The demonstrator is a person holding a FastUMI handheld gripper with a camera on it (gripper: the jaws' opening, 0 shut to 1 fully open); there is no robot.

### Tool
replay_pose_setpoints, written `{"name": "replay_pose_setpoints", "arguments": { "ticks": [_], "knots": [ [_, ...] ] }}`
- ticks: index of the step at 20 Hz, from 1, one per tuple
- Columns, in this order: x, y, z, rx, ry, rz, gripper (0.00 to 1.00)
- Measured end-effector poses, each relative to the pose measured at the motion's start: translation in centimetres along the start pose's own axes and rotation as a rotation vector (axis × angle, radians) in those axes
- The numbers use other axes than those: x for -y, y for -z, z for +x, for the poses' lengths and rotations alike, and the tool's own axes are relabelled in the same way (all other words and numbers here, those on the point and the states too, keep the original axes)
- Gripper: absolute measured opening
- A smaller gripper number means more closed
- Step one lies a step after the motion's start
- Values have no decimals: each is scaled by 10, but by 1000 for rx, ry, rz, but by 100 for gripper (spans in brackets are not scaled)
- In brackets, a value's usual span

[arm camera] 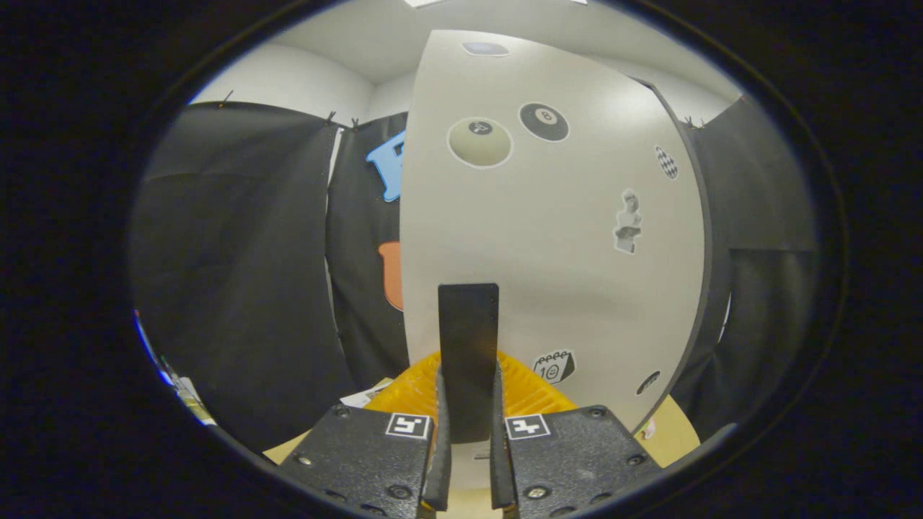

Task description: Open the shoe cabinet door, grab the shoes and put them into the shoe cabinet, then close the shoe cabinet door.

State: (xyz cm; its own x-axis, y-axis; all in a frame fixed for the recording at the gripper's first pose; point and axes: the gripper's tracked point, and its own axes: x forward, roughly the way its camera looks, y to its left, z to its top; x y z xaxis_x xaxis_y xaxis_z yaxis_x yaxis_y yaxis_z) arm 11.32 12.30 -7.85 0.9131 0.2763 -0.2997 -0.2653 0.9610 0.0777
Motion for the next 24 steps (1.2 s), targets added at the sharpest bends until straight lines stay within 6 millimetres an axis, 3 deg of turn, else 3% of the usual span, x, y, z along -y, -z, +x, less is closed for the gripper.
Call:
{"name": "replay_pose_setpoints", "arguments": {
  "ticks": [24],
  "knots": [
    [41, 3, -64, 55, -93, -1, 23]
  ]
}}
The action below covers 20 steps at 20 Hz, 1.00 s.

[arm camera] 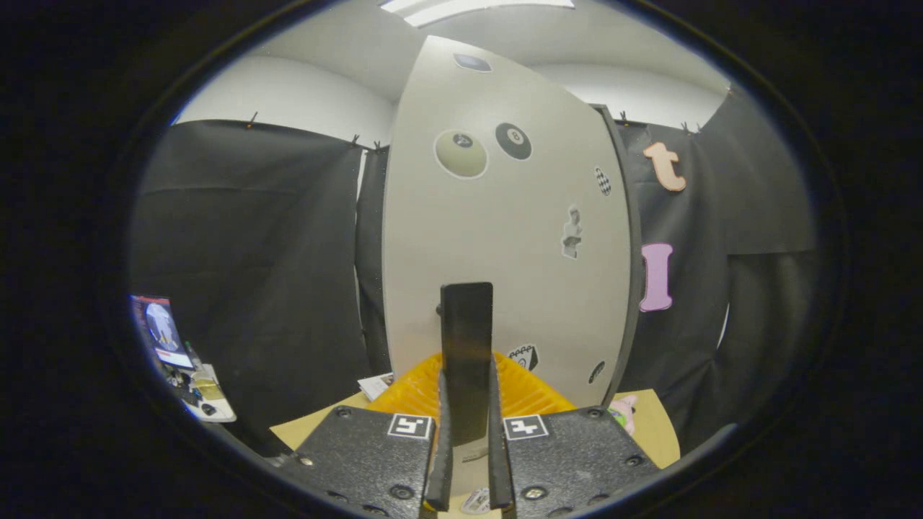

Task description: Open the shoe cabinet door, grab the shoes and put them into the shoe cabinet, then close the shoe cabinet door.

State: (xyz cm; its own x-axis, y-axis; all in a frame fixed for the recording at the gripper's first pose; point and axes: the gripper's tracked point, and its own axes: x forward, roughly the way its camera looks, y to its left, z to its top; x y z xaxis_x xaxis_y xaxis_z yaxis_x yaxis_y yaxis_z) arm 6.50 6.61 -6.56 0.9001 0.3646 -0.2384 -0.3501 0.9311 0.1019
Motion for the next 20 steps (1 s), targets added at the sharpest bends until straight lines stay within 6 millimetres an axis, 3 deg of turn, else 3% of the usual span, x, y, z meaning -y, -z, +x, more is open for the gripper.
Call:
{"name": "replay_pose_setpoints", "arguments": {
  "ticks": [8, 13, 18, 19, 20],
  "knots": [
    [27, -3, -24, 30, 51, -17, 23],
    [61, -8, -38, 63, 142, -44, 22],
    [146, -14, -56, 89, 284, -20, 21],
    [154, -8, -58, 69, 259, -8, 13],
    [160, -9, -60, 75, 239, -9, 14]
  ]
}}
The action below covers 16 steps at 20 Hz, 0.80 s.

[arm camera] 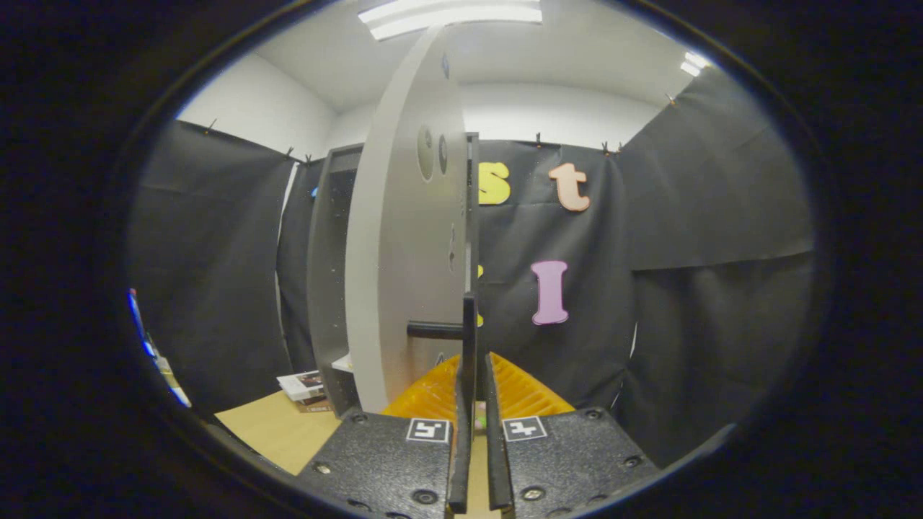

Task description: Open the shoe cabinet door, grab the shoes and put them into the shoe cabinet, then close the shoe cabinet door.

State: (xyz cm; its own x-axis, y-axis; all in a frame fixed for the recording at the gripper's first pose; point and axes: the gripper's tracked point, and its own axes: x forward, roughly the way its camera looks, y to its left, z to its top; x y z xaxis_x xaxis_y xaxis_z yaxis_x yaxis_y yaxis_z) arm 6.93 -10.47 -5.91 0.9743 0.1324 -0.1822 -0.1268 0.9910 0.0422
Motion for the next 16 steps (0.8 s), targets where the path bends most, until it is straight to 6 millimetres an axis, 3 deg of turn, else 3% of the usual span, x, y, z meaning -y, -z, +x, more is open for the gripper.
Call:
{"name": "replay_pose_setpoints", "arguments": {
  "ticks": [4, 6, 9, 13, 16],
  "knots": [
    [17, 0, 2, 6, -59, 9, 16],
    [22, -9, -5, 50, -93, -28, 26],
    [41, -11, -22, 68, -31, -44, 58],
    [48, -22, -43, 67, 92, -68, 92],
    [36, -47, -57, 117, 156, -71, 100]
  ]
}}
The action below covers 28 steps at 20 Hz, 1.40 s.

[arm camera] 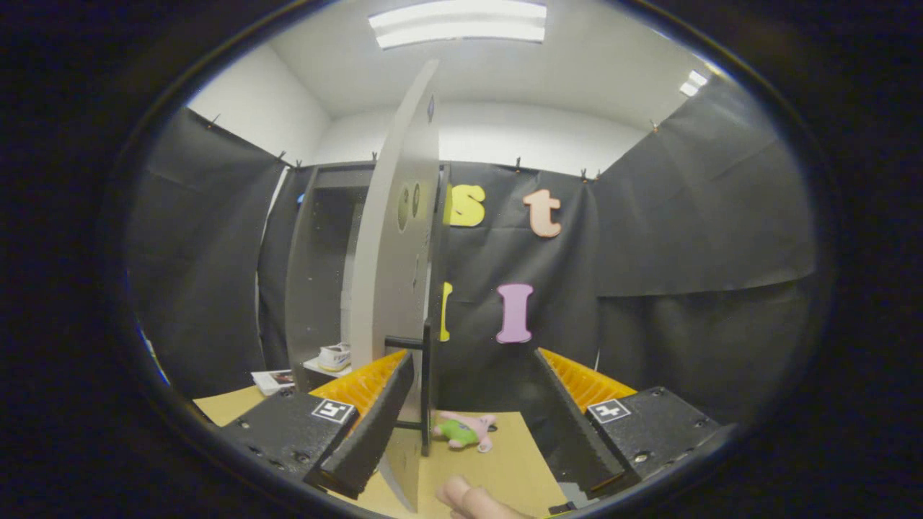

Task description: Open the shoe cabinet door, grab the shoes and put them into the shoe cabinet, then close the shoe cabinet door.

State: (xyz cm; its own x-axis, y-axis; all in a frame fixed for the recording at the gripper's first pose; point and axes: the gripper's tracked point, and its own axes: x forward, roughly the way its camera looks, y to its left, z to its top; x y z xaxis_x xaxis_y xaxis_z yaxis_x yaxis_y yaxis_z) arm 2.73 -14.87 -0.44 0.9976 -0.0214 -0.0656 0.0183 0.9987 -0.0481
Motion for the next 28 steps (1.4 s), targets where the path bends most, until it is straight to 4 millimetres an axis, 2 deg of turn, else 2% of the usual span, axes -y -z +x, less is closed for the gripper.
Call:
{"name": "replay_pose_setpoints", "arguments": {
  "ticks": [1, 4, 6, 9, 13, 16, 21, 24, 28],
  "knots": [
    [-10, -4, -3, 4, 13, 3, 100],
    [-9, -11, -18, 15, 133, 14, 98],
    [-19, -17, -27, 19, 177, 25, 98],
    [-49, -15, -39, -2, 168, 35, 98],
    [-102, -3, -46, -43, 90, -3, 99],
    [-143, 16, -47, -60, 35, -3, 99],
    [-206, 63, -51, -57, -52, -9, 99],
    [-227, 94, -44, -72, -59, 21, 100],
    [-239, 142, -23, -124, -37, 31, 100]
  ]
}}
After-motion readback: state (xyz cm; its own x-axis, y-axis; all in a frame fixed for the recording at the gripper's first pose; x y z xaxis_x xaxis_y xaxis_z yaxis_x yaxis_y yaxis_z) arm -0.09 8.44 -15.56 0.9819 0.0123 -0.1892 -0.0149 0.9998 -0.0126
